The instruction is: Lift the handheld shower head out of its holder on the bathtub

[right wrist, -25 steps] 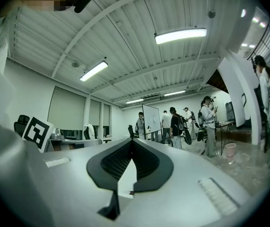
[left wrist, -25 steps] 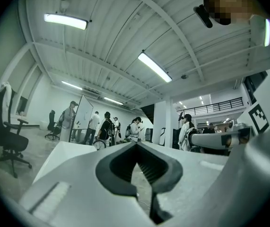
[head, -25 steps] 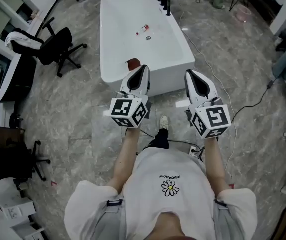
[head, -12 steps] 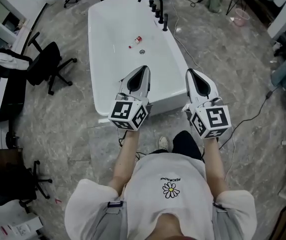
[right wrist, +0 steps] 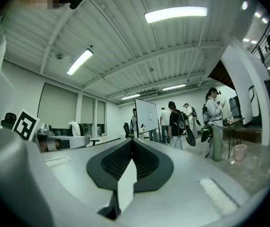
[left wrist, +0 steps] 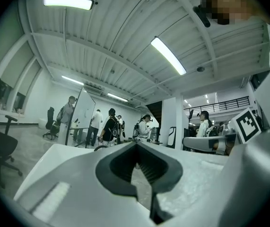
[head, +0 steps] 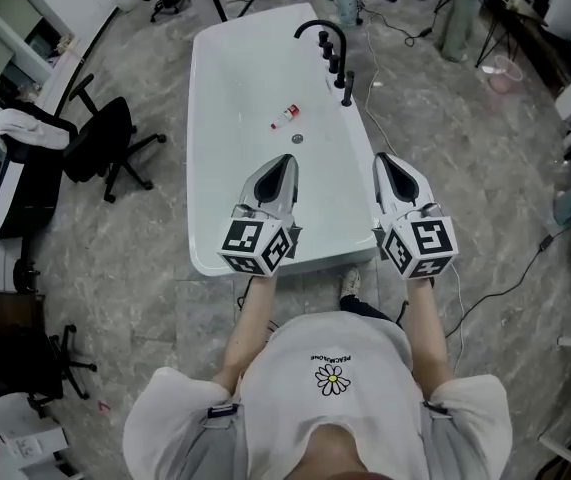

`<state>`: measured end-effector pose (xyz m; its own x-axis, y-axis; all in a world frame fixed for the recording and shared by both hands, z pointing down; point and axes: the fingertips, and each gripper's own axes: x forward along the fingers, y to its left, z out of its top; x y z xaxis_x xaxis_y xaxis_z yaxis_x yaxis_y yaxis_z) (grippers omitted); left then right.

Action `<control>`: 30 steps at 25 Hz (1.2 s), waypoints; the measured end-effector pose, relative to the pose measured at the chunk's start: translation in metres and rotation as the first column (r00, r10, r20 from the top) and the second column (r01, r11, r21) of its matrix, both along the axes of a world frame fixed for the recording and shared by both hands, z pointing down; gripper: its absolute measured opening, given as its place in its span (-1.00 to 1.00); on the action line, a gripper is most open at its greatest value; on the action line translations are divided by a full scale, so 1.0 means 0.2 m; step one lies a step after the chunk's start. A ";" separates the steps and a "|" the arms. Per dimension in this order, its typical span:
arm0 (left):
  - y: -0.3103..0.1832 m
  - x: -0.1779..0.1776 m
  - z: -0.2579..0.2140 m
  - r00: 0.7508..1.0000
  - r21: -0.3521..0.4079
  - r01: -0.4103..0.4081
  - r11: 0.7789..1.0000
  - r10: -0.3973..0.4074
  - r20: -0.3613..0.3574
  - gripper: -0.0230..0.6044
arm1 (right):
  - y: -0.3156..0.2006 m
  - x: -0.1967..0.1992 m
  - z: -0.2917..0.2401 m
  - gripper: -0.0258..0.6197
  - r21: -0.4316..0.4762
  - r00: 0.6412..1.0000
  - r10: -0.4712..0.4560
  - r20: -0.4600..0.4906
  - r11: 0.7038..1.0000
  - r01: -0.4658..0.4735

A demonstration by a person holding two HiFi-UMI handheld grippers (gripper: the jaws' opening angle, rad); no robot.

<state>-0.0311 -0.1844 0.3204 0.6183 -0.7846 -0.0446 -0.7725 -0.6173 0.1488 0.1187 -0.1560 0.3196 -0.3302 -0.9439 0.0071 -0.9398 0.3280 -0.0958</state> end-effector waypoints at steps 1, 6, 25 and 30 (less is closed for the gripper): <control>-0.06 0.02 -0.01 1.000 0.004 0.002 1.000 -0.002 0.000 -0.93 | -0.07 0.02 0.00 -0.84 0.004 1.000 -0.001 0.012 1.000 0.001; -0.31 0.16 0.02 1.000 -0.007 0.001 1.000 -0.001 0.006 -0.93 | -0.28 0.13 0.03 -0.84 0.006 0.999 0.007 -0.032 1.000 -0.007; -0.87 0.31 -0.10 1.000 0.048 -0.019 0.999 0.020 -0.023 -0.93 | -0.84 0.23 -0.04 -0.79 0.024 0.998 0.008 -0.059 1.000 -0.007; -1.00 0.31 0.00 0.999 0.001 -0.032 0.999 0.032 -0.018 -0.93 | -1.08 0.21 0.09 -0.64 -0.032 0.995 -0.035 -0.091 0.999 0.032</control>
